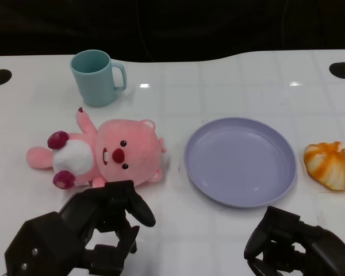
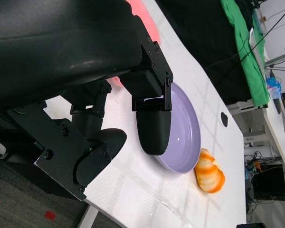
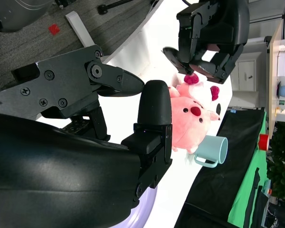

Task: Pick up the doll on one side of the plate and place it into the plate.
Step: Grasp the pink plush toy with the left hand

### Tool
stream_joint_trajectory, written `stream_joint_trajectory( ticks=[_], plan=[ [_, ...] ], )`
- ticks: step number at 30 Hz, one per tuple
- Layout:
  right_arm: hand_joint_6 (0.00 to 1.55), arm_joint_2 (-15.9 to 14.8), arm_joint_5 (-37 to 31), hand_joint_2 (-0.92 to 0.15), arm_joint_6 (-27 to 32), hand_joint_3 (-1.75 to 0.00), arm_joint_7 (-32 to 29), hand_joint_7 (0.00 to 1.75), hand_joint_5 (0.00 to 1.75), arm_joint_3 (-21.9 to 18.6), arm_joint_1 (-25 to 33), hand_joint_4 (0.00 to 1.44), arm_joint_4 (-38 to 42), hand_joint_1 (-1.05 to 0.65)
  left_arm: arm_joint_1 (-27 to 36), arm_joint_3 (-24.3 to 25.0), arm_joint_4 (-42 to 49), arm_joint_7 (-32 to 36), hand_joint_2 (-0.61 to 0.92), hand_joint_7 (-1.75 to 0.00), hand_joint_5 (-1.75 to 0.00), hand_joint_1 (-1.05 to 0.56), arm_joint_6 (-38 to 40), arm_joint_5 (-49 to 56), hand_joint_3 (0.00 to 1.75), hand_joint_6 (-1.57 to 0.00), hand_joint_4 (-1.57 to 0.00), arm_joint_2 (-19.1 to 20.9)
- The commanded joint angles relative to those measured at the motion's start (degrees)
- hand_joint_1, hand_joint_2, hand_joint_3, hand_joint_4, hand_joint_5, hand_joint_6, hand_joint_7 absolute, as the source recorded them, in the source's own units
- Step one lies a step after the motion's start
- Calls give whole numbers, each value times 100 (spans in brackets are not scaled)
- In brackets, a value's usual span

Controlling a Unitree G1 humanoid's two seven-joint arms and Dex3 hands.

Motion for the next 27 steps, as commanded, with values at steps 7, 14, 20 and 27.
stream_joint_trajectory(
  ticks=[7,14,20,27],
  plan=[
    [45,2,-15,-87,-29,-64,-46,168,175,18,-6,67,-55,-23,-159,216,-232,-204,59,-66,-109,-13,-88,38,84,-69,-63,314],
    [45,-3,-10,-86,-26,-64,-40,168,175,20,-30,67,-68,-23,-358,287,-665,-326,87,-16,-71,-28,321,268,27,-71,-56,712],
    [46,-5,17,-86,-8,-65,-27,168,175,8,-65,67,-61,-23,-614,371,-1004,-681,92,-3,-59,-38,751,355,17,-58,-38,1223],
    [45,-2,28,-86,-51,-65,-14,168,175,14,-75,67,10,-23,-1015,323,-1195,-804,92,0,-56,-48,1029,998,13,-47,-22,1760]
  ],
)
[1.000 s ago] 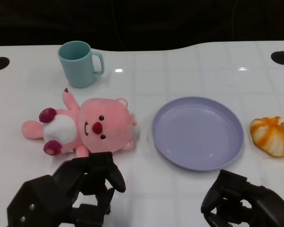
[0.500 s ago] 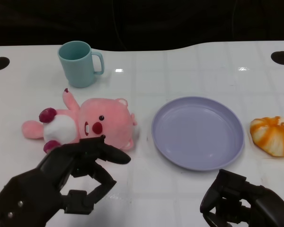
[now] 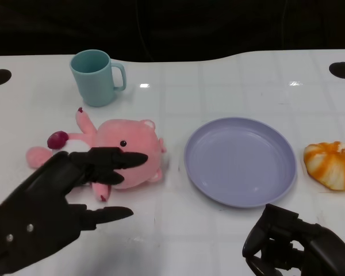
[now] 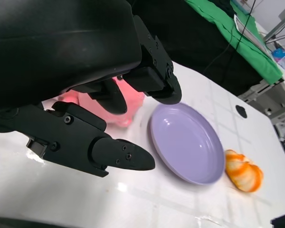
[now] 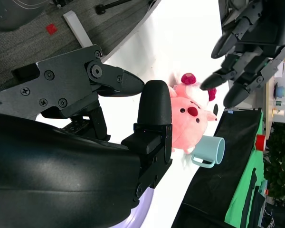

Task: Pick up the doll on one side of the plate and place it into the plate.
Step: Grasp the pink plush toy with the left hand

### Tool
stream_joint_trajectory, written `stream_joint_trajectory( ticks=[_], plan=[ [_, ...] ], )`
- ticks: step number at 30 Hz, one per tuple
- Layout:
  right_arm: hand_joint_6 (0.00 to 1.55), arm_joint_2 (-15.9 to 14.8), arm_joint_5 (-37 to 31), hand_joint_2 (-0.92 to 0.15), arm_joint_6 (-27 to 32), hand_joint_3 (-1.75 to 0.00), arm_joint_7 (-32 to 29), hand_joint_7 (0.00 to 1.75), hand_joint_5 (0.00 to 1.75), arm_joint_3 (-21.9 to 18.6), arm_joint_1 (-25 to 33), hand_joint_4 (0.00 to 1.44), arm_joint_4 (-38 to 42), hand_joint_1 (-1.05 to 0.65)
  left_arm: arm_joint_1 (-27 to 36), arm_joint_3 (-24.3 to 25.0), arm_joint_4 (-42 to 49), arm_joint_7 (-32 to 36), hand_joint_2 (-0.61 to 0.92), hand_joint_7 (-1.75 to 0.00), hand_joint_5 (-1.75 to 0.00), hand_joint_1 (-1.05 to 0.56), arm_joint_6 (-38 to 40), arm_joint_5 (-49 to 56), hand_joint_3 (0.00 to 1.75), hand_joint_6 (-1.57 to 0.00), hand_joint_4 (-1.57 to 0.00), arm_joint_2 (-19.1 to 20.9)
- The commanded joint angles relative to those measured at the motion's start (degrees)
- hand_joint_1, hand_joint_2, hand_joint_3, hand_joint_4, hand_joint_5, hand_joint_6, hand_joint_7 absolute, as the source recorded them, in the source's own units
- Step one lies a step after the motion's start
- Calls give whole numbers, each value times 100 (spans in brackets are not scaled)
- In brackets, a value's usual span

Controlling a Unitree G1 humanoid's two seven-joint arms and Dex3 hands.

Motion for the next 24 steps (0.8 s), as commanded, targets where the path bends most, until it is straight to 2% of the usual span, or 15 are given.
stream_joint_trajectory(
  ticks=[1,10,21,24],
  plan=[
    [45,-14,7,-86,-31,-65,-17,168,175,-11,-4,67,-5,-23,-248,10,-123,-76,92,0,-54,-50,120,375,11,-45,-19,305],
    [45,-15,-30,-86,-62,-65,-32,168,175,-5,15,67,-6,-24,-828,-565,-220,-120,92,0,-36,-57,806,2119,3,-37,-21,694],
    [45,-13,-11,-86,-33,-64,-27,167,175,-16,36,66,14,-24,-1617,-1430,596,-327,92,0,-27,-57,1269,3850,1,-26,-15,597],
    [45,-6,15,-86,-49,-64,-10,167,175,-19,54,66,24,-24,-1904,-1656,1173,-404,92,0,-24,-57,1227,4107,1,-24,-13,536]
  ],
)
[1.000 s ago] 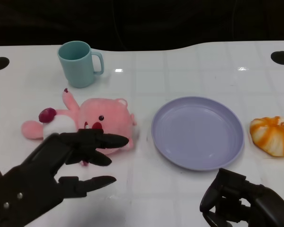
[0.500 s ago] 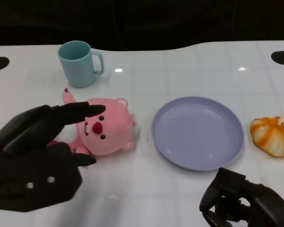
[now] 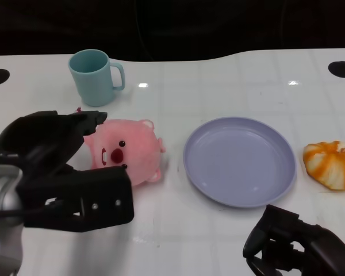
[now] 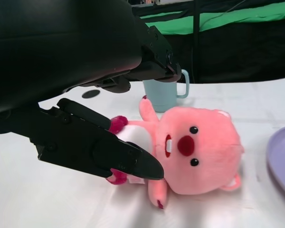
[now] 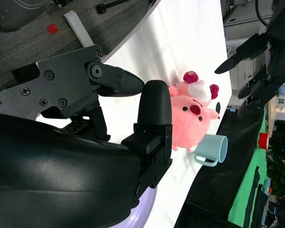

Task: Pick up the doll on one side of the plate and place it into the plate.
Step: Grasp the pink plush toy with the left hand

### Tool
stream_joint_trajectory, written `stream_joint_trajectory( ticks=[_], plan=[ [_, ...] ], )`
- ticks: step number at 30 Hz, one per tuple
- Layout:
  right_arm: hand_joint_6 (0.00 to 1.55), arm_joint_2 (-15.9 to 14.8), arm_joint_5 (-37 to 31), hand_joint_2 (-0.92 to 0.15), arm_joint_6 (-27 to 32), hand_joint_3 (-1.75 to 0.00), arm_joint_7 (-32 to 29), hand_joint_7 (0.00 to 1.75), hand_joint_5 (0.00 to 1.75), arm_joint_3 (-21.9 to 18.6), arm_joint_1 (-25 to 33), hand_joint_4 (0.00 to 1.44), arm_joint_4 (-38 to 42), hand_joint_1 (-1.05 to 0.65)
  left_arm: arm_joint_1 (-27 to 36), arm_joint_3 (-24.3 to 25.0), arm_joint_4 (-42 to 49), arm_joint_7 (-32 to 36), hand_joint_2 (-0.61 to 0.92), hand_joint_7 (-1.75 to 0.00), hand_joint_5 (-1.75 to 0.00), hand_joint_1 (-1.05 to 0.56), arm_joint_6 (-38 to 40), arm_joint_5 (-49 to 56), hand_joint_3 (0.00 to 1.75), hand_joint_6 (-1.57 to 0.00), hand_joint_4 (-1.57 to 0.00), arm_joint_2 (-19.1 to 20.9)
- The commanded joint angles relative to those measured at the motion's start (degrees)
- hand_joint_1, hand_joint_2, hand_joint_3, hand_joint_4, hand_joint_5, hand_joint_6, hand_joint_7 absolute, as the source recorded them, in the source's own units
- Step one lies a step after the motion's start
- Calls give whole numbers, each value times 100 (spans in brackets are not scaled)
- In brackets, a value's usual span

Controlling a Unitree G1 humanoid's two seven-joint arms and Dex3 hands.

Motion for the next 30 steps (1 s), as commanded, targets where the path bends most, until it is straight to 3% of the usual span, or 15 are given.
stream_joint_trajectory(
  ticks=[1,30],
  plan=[
    [45,-23,36,-86,-40,-64,4,167,175,-19,34,66,-11,-23,-295,-196,586,-102,92,0,-23,-58,-7,272,1,-24,-12,-55],
    [45,-64,29,-89,5,-60,28,166,175,-25,186,65,-169,-25,-1840,-747,4872,1146,89,0,-12,-61,-1152,321,0,-22,-8,-930]
  ],
)
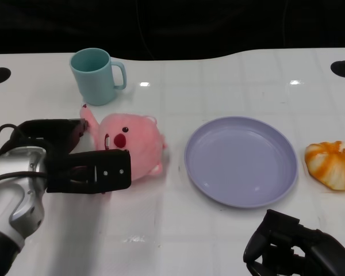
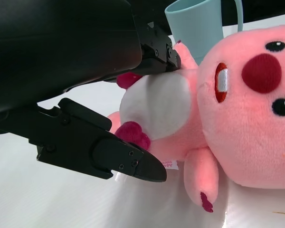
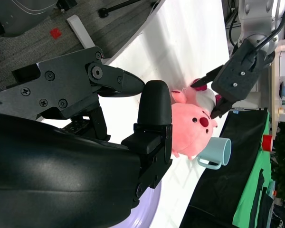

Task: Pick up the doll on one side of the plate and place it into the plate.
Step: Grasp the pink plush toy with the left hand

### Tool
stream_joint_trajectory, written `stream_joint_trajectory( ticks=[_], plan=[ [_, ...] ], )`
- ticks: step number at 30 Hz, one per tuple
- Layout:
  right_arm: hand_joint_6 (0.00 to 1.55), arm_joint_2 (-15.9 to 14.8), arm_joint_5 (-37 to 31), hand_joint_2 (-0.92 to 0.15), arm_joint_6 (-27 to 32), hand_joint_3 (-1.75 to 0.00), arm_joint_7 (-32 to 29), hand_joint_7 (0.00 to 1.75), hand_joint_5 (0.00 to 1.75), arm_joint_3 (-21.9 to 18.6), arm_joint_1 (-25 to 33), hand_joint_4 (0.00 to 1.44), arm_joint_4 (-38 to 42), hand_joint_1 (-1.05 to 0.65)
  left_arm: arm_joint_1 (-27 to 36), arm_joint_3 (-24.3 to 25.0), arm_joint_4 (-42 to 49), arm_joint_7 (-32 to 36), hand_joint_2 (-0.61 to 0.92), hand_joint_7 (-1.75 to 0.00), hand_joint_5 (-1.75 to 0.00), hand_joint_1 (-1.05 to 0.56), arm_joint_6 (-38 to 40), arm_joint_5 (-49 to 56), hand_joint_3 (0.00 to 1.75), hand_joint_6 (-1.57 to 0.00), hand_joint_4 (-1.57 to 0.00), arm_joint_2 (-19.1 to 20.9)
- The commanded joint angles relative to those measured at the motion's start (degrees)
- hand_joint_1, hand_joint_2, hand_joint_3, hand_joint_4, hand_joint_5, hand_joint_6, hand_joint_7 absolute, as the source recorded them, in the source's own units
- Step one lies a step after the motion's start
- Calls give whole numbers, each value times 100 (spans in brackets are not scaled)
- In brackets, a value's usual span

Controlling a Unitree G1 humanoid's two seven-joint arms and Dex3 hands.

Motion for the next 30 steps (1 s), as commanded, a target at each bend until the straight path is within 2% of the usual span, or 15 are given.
stream_joint_trajectory(
  ticks=[1,7,14,17,18,19,20,21,23,25,26,27,30],
  plan=[
    [45,-52,40,-89,22,-60,4,166,175,-26,38,65,-102,-25,-221,-120,486,247,89,0,-12,-60,-119,24,0,-22,-8,-102],
    [46,-54,24,-89,27,-59,-1,166,175,-10,52,66,-132,-25,-530,-302,1558,582,89,-1,-12,-60,-413,-78,0,-23,-11,-374],
    [46,-45,-28,-89,79,-59,-47,166,175,34,53,65,-193,-25,-854,-442,2851,1023,89,-3,-13,-52,-936,-193,0,-32,-22,-611],
    [46,-22,0,-89,132,-59,-58,166,175,43,27,65,-193,-25,-970,-418,3343,1292,90,-2,-12,-41,-1016,-301,1,-41,-39,-763],
    [46,-11,17,-89,139,-59,-57,167,175,45,18,65,-181,-24,-1002,-394,3474,1344,91,-3,-16,-33,-1050,-361,1,-45,-51,-799],
    [46,-2,22,-89,151,-59,-60,167,175,50,10,65,-172,-24,-1020,-367,3602,1434,92,-3,-17,-30,-1121,-428,2,-46,-57,-824],
    [46,8,23,-89,157,-59,-63,167,175,57,0,65,-158,-24,-1034,-355,3730,1557,92,-6,-23,-26,-1198,-471,3,-54,-67,-843],
    [46,17,20,-89,160,-59,-66,167,175,64,-9,65,-146,-24,-1044,-348,3864,1712,92,-6,-50,-26,-1271,-497,6,-72,-75,-864],
    [45,32,9,-89,171,-59,-74,167,175,77,-23,65,-128,-23,-1072,-367,4086,1951,92,-9,-72,-30,-1381,-527,10,-91,-82,-896],
    [45,46,-7,-89,172,-60,-86,167,175,94,-35,65,-103,-23,-1093,-418,4252,2149,92,-13,-140,-30,-1476,-516,14,-107,-71,-905],
    [45,51,-17,-89,153,-60,-87,167,175,106,-41,65,-80,-23,-1086,-431,4293,2255,92,-12,-153,-30,-1546,-516,17,-107,-70,-885],
    [45,54,-36,-89,119,-60,-89,167,175,117,-48,65,-54,-22,-1079,-429,4314,2352,92,-8,-157,-30,-1620,-528,26,-101,-66,-860],
    [45,59,-81,-88,40,-62,-100,168,175,142,-56,66,0,-20,-1089,-436,4359,2541,92,-4,-133,-31,-1701,-543,38,-96,-64,-825]
  ],
)
